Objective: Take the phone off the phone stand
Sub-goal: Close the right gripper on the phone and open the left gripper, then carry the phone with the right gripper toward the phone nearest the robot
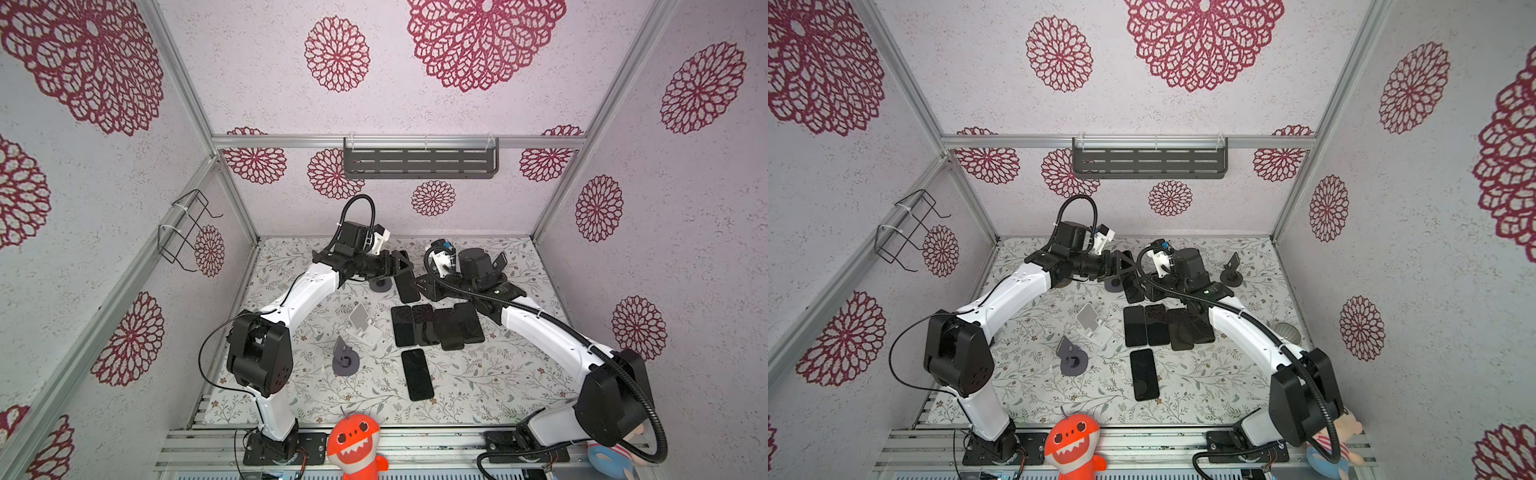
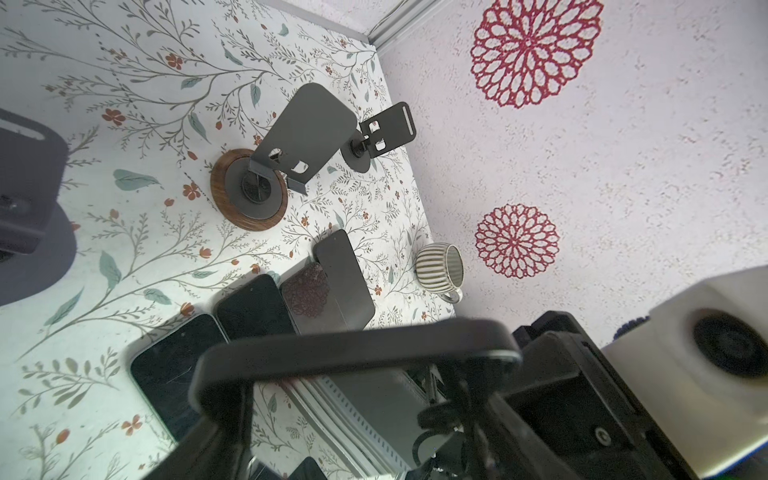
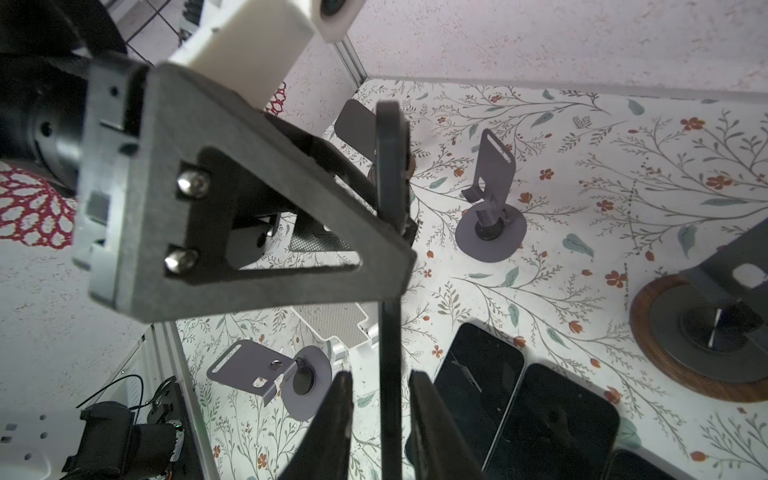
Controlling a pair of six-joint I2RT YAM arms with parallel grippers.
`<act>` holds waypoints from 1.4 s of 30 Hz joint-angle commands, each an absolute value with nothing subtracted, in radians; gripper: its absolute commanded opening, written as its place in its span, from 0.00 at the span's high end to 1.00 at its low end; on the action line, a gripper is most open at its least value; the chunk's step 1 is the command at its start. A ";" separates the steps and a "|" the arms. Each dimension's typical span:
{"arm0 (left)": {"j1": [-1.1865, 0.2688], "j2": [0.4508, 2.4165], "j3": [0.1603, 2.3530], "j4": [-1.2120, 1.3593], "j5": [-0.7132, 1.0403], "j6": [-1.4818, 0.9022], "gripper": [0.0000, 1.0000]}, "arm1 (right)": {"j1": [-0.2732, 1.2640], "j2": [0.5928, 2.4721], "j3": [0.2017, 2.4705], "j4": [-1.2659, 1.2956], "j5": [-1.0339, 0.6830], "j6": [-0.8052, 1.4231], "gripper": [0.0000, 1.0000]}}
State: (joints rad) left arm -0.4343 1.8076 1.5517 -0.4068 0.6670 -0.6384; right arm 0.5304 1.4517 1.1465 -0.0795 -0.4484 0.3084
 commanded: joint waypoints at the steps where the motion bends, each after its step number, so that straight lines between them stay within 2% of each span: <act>1: -0.445 1.765 1.536 -0.330 0.693 -0.671 0.79 | 0.536 1.462 1.175 -0.042 -0.443 0.319 0.74; 9: -0.456 1.753 1.500 -0.278 0.692 -0.695 0.75 | 0.535 1.462 1.167 -0.022 -0.423 0.338 0.97; 13: -0.457 1.730 1.458 -0.228 0.674 -0.716 0.64 | 0.536 1.459 1.167 -0.032 -0.423 0.339 1.00; 14: -0.458 1.724 1.443 -0.213 0.670 -0.724 0.59 | 0.535 1.456 1.166 -0.033 -0.425 0.340 1.00; 18: -0.457 1.681 1.396 -0.203 0.631 -0.721 0.29 | 0.528 1.428 1.154 -0.058 -0.419 0.334 1.00; 21: -0.457 1.648 1.378 -0.251 0.590 -0.691 0.16 | 0.503 1.381 1.126 -0.100 -0.410 0.334 1.00; 23: -0.458 1.630 1.369 -0.295 0.554 -0.683 0.11 | 0.481 1.346 1.093 -0.137 -0.402 0.335 1.00; 28: -0.488 1.566 1.320 -0.415 0.416 -0.689 0.07 | 0.443 1.242 1.005 -0.302 -0.379 0.318 1.00; 32: -0.568 1.526 1.270 -0.489 0.281 -0.754 0.06 | 0.431 1.153 0.921 -0.456 -0.382 0.336 1.00; 42: -0.756 1.457 1.024 -0.398 0.182 -0.957 0.06 | 0.439 0.928 0.687 -0.626 -0.463 0.492 1.00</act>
State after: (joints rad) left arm -0.7345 1.4837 1.0508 -0.4316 0.2428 -0.8692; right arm 0.4324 0.9779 0.7048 -0.5995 -0.4053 0.4198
